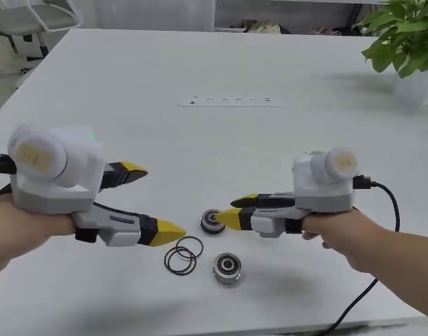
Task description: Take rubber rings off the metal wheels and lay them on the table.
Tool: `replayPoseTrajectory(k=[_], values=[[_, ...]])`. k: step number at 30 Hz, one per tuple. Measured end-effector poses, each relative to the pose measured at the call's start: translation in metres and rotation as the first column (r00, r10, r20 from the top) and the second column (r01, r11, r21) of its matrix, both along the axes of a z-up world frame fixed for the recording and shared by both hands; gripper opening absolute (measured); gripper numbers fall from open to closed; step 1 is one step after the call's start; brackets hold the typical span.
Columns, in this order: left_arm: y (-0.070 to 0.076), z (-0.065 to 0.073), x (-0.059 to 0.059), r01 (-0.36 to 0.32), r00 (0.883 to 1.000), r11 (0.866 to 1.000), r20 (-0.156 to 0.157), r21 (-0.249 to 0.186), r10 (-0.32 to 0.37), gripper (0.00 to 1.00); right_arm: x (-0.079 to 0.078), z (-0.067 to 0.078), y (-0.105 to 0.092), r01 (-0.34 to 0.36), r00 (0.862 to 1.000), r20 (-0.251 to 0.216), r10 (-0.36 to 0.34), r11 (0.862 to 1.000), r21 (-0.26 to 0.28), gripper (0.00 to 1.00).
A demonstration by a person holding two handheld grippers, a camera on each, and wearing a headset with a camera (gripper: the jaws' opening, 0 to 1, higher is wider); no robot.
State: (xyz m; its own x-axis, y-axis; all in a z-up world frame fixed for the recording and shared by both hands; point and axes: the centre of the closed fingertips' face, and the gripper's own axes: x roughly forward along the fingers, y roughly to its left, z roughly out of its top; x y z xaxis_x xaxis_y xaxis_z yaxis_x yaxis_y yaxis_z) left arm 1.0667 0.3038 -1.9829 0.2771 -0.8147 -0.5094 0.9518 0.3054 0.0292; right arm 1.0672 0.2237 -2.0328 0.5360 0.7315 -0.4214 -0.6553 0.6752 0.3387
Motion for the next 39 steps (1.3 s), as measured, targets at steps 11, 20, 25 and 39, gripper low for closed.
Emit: replayPoseTrajectory(k=[11, 20, 25, 39], values=[[-0.012, -0.001, 0.014, -0.009, 1.0, 1.0, -0.025, -0.012, 0.009, 0.69, 0.008, -0.003, -0.021, 0.018, 0.999, 0.043, -0.016, 0.999, -0.05, 0.41], [-0.025, -0.008, 0.021, 0.0, 0.999, 1.0, -0.036, -0.003, 0.0, 0.65, 0.007, -0.013, -0.026, -0.008, 0.998, 0.065, 0.014, 0.995, -0.103, 0.43], [-0.034, -0.014, 0.023, 0.009, 0.999, 1.0, -0.047, 0.0, -0.009, 0.61, 0.007, -0.016, -0.024, -0.018, 0.997, 0.07, 0.026, 0.994, -0.109, 0.43], [-0.058, -0.038, 0.018, 0.063, 0.995, 0.997, -0.08, 0.041, -0.06, 0.52, 0.004, -0.025, -0.02, -0.043, 0.996, 0.068, 0.052, 0.992, -0.12, 0.43]])
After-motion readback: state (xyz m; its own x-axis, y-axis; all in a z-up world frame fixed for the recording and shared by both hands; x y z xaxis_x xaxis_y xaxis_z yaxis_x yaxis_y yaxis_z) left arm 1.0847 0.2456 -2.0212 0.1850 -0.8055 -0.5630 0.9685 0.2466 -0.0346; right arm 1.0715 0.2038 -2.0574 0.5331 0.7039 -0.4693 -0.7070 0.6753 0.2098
